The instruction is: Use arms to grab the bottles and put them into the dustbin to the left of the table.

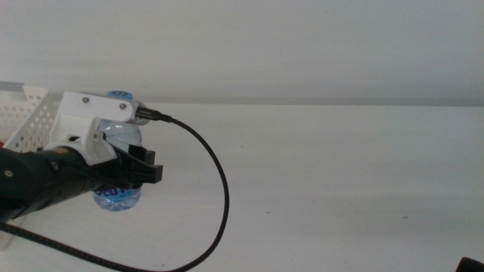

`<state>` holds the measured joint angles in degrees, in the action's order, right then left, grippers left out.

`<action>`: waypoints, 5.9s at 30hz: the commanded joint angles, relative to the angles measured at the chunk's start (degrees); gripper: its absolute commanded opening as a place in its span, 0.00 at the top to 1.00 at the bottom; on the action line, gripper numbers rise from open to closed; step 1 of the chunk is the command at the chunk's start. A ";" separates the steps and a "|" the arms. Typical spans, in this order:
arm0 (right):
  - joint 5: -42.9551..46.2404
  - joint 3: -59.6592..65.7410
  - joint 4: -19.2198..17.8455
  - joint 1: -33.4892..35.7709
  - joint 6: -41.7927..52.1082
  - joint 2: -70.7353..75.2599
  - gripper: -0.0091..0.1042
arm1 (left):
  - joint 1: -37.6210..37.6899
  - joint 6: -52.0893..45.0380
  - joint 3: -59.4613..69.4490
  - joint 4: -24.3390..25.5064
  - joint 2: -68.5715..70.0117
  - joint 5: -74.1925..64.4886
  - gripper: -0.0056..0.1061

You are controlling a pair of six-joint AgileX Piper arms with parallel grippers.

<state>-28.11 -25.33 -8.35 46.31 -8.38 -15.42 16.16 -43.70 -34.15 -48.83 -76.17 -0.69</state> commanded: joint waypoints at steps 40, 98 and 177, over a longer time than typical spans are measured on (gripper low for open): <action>0.40 0.29 -0.23 -0.05 0.24 0.22 0.10 | -34.38 13.71 -56.25 43.75 -19.04 -73.99 0.97; 0.40 0.29 -0.23 -0.05 0.24 0.22 0.10 | -16.04 32.05 -54.32 45.50 5.63 -71.04 0.11; 22.86 27.54 3.17 -42.32 0.24 14.02 0.10 | -22.44 37.56 36.26 42.70 78.32 -16.67 0.11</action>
<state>-4.43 -0.29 -4.93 4.44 -8.49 -3.00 -6.15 -6.50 -0.19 -5.58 -0.28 -18.63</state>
